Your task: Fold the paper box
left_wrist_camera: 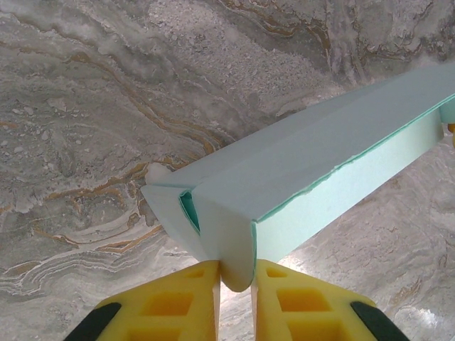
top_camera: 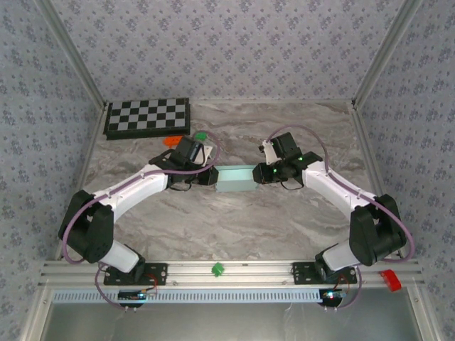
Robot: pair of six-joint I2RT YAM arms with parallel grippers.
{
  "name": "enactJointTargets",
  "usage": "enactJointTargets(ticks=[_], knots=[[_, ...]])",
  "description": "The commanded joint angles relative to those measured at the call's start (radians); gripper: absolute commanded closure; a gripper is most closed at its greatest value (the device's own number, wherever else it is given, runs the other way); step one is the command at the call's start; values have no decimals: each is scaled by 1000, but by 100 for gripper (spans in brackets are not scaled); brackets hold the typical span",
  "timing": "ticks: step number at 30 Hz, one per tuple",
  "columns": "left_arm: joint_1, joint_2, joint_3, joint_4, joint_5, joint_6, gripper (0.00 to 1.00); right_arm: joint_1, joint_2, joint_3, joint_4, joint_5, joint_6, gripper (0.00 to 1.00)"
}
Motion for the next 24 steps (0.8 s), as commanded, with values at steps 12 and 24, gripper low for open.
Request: enactJointTargets(ticks=[12, 24], knots=[[-14, -5, 35, 37, 27, -8, 77, 22, 17, 28, -32, -8, 6, 76], [-14, -11, 28, 56, 27, -17, 72, 26, 32, 45, -49, 12, 4, 76]])
